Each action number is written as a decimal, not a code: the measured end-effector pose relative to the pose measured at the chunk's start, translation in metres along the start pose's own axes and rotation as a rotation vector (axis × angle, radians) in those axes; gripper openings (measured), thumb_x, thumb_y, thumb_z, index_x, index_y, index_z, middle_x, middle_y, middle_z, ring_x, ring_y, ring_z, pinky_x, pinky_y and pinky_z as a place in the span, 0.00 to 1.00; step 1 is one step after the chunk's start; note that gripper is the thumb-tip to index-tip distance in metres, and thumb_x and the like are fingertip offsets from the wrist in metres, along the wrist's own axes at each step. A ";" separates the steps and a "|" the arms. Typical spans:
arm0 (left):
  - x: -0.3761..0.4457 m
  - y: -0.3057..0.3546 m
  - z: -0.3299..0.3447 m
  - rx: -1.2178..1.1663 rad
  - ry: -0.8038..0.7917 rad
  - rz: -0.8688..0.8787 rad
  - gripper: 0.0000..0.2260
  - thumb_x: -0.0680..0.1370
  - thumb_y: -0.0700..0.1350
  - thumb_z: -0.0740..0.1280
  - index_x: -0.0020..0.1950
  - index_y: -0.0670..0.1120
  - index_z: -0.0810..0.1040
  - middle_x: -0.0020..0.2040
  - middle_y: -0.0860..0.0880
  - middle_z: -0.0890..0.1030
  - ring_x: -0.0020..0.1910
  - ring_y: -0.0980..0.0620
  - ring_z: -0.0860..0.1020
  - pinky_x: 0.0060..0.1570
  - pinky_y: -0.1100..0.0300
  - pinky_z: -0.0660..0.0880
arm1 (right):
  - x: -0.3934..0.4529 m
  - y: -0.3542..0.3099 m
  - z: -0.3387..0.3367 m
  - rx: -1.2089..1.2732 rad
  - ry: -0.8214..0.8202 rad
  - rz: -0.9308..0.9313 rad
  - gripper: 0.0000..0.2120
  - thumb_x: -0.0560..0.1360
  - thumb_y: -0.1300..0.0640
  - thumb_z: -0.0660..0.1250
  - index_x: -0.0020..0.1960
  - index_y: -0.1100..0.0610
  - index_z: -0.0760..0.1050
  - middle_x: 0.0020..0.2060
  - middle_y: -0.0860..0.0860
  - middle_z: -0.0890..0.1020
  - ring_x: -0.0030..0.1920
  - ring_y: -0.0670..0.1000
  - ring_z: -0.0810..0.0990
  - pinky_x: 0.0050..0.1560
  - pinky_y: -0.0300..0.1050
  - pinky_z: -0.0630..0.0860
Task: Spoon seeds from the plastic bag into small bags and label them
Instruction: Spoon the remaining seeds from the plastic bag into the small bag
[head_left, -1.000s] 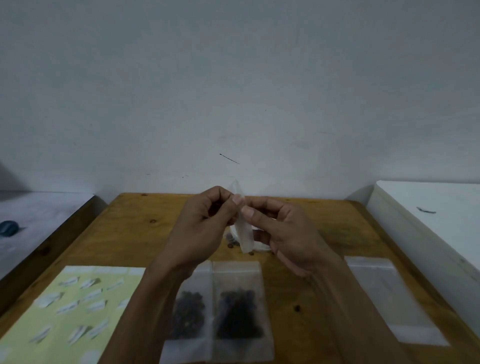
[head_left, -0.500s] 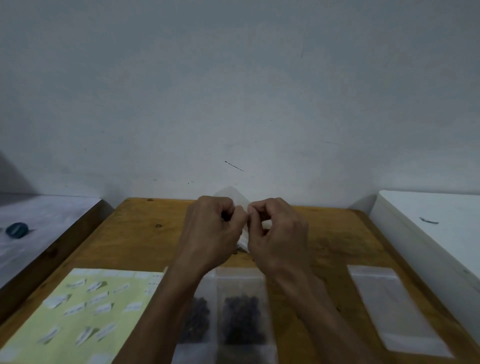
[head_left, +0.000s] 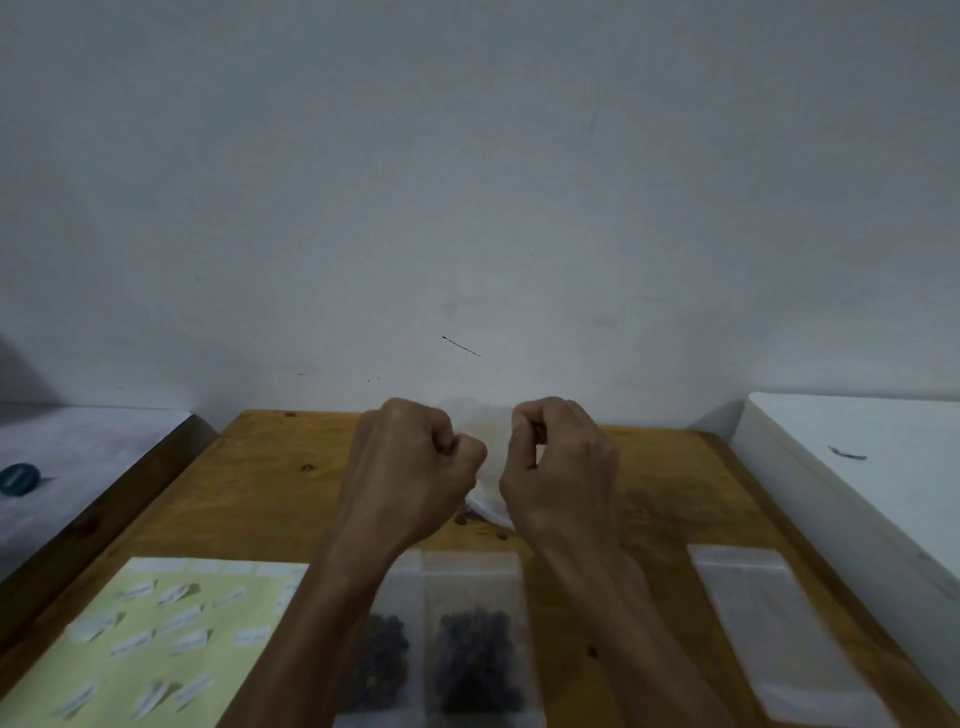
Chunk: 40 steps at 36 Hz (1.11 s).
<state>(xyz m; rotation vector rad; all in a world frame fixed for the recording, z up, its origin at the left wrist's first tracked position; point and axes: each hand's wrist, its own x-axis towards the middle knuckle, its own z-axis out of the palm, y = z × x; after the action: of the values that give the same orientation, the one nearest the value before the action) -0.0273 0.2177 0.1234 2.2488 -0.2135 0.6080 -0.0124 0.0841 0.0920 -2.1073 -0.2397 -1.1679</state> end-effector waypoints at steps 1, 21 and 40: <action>0.003 0.002 -0.002 -0.013 -0.013 -0.007 0.19 0.73 0.37 0.71 0.23 0.43 0.72 0.21 0.48 0.77 0.28 0.57 0.83 0.28 0.60 0.80 | 0.000 0.000 -0.004 0.024 -0.038 -0.006 0.05 0.76 0.66 0.68 0.44 0.58 0.76 0.37 0.50 0.78 0.36 0.49 0.76 0.34 0.42 0.74; 0.005 -0.021 -0.023 0.368 -0.521 0.223 0.64 0.51 0.77 0.73 0.80 0.57 0.47 0.79 0.59 0.52 0.78 0.56 0.49 0.79 0.49 0.50 | 0.017 0.005 -0.026 0.487 -0.671 0.317 0.16 0.70 0.67 0.77 0.54 0.54 0.84 0.44 0.48 0.87 0.40 0.52 0.87 0.39 0.58 0.84; 0.026 -0.062 0.021 0.318 -0.470 -0.051 0.44 0.57 0.65 0.81 0.68 0.54 0.70 0.58 0.56 0.76 0.51 0.54 0.75 0.45 0.58 0.75 | 0.002 0.105 -0.030 -0.343 -0.586 0.652 0.28 0.74 0.39 0.69 0.67 0.54 0.73 0.66 0.54 0.76 0.64 0.56 0.76 0.58 0.49 0.74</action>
<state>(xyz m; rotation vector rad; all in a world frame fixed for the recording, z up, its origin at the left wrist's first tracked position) 0.0238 0.2456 0.0841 2.6744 -0.3077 0.0770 0.0177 -0.0132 0.0527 -2.5028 0.3947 -0.2053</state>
